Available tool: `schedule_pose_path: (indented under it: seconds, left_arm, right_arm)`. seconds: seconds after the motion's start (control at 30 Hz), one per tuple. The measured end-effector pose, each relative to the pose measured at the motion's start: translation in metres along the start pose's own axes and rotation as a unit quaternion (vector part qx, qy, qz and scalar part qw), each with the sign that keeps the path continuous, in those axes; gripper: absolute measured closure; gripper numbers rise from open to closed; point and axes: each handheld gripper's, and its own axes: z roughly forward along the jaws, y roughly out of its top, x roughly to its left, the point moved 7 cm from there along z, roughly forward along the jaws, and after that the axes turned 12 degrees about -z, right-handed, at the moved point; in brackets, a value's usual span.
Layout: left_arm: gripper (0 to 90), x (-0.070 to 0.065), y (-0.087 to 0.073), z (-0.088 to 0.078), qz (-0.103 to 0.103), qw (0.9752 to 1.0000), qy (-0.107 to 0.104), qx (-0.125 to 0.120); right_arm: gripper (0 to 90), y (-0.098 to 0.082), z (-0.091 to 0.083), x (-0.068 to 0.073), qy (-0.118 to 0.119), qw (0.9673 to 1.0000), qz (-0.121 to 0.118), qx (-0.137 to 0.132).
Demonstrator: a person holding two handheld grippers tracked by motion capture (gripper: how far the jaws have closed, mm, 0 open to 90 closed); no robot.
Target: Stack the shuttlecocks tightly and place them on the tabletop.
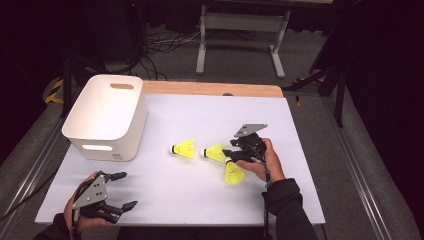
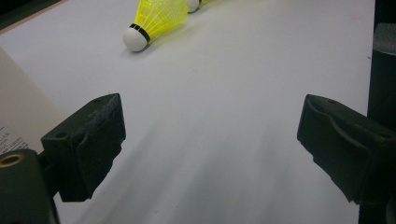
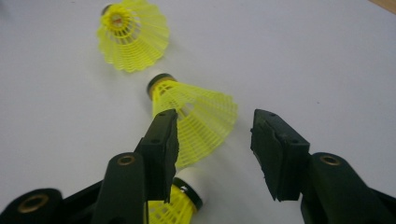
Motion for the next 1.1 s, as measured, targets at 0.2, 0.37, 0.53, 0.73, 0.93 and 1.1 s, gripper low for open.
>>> schedule_pose_path:
  seconds: [0.2,0.37,0.53,0.73,0.93,1.1]
  left_arm:
    - [8.7,0.000,0.000,-0.001,0.004,1.0000,0.003,0.002]
    - [8.7,-0.001,0.000,0.000,0.006,1.0000,0.002,0.004]
    - [8.7,0.000,0.000,0.000,0.006,1.0000,0.001,0.004]
    - [8.7,-0.001,0.000,0.000,0.006,1.0000,0.000,0.005]
    - [8.8,-0.001,0.000,0.000,0.007,1.0000,-0.001,0.005]
    - [8.8,-0.001,0.000,-0.001,0.005,1.0000,-0.001,0.005]
  right_arm:
    - [54.7,0.001,-0.003,0.022,0.037,0.9991,-0.019,0.005]
    - [61.4,0.003,0.006,0.029,0.048,0.9982,-0.026,0.025]
    - [77.9,0.005,0.012,0.032,0.049,0.9976,-0.030,0.040]
    - [90.0,0.010,0.015,0.035,0.049,0.9974,-0.034,0.040]
    - [90.0,0.015,0.014,0.037,0.048,0.9976,-0.040,0.032]
    - [90.0,0.026,0.011,0.036,0.032,0.9985,-0.042,0.015]
